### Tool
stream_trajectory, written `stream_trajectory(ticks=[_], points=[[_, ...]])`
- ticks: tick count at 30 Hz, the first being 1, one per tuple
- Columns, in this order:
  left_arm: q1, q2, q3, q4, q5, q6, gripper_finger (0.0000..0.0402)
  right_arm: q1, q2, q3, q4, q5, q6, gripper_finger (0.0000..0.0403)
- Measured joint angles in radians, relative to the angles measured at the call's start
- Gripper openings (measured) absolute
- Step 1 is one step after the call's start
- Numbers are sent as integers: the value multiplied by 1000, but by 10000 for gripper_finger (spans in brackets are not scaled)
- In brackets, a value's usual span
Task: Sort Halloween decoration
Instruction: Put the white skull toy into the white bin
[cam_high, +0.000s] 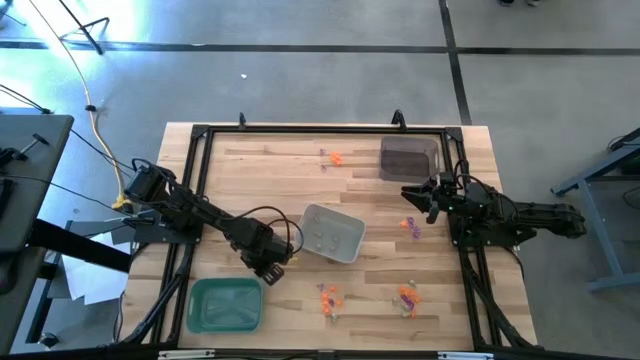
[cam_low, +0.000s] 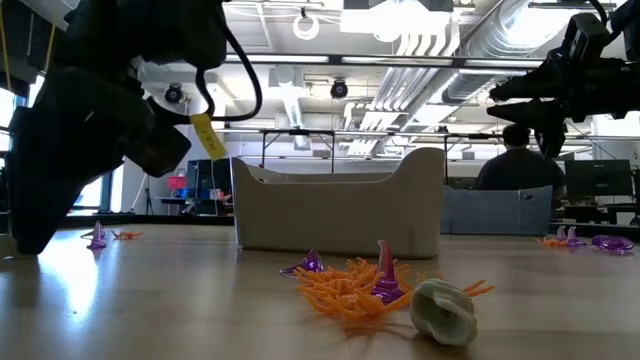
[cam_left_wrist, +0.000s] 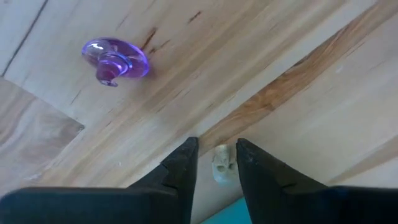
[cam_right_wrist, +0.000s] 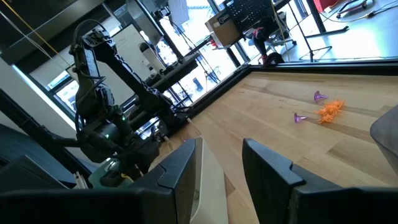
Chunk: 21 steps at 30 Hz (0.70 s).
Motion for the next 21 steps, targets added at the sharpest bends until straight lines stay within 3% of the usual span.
stream_trajectory(ticks=[10, 21], points=[[25, 1, -2, -20, -5, 0, 3, 0, 0, 0, 0, 0, 0, 126], [31, 1, -2, -10, -5, -17, 46, 0, 0, 0, 0, 0, 0, 126]])
